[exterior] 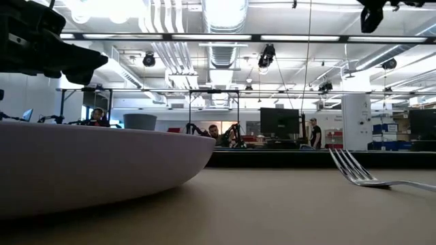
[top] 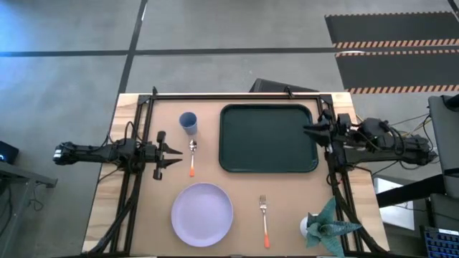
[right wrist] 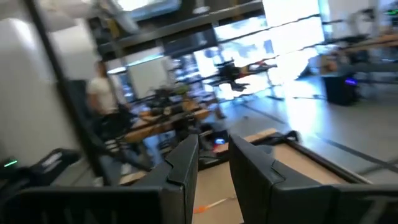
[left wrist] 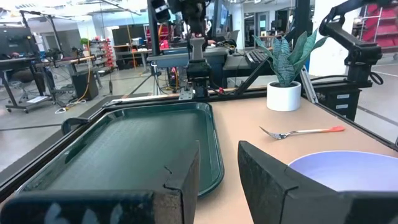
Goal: Pick and place plate/cup/fork/spoon on tray
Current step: Put the blue cup on the black tray
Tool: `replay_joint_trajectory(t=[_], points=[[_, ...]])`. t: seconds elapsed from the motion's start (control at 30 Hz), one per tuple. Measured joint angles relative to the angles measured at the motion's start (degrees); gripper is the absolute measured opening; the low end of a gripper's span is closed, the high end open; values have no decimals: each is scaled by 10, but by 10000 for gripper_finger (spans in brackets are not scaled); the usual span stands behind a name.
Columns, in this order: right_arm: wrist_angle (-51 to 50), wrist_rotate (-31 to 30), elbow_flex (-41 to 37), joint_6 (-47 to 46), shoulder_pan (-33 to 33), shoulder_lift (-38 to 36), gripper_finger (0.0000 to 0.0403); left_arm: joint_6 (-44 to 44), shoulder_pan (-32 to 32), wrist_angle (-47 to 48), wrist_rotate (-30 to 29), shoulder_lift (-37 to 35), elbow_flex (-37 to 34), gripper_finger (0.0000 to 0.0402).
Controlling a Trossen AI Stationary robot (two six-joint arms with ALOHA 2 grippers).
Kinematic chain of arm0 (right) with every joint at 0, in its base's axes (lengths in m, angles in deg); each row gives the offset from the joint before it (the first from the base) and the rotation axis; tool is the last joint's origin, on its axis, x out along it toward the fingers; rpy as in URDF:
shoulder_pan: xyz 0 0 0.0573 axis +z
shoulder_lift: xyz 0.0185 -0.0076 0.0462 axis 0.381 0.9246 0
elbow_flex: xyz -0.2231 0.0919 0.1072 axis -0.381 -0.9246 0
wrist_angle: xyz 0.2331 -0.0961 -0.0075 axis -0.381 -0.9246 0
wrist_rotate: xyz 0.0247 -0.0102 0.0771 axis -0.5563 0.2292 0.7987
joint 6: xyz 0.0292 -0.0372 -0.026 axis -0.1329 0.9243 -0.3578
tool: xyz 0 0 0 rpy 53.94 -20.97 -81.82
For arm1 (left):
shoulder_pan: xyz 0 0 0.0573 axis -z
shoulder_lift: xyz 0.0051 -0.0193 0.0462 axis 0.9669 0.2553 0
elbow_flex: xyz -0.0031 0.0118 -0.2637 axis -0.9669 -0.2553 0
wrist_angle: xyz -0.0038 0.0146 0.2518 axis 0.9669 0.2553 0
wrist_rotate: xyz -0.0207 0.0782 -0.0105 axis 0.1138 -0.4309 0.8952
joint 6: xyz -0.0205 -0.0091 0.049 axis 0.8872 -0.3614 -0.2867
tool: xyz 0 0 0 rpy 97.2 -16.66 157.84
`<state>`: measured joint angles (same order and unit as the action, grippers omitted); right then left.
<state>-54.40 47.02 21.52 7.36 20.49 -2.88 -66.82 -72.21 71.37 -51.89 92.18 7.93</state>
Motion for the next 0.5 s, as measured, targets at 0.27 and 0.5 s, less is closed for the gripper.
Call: replay_joint_trajectory(t=[0.27, 0.5], points=[[-4, -26, 67, 39, 0, 91, 79, 1, 0, -5, 0, 0, 0, 93], [-8, -26, 101, 60, 0, 128, 79, 76, 0, -171, -64, 0, 0, 93]])
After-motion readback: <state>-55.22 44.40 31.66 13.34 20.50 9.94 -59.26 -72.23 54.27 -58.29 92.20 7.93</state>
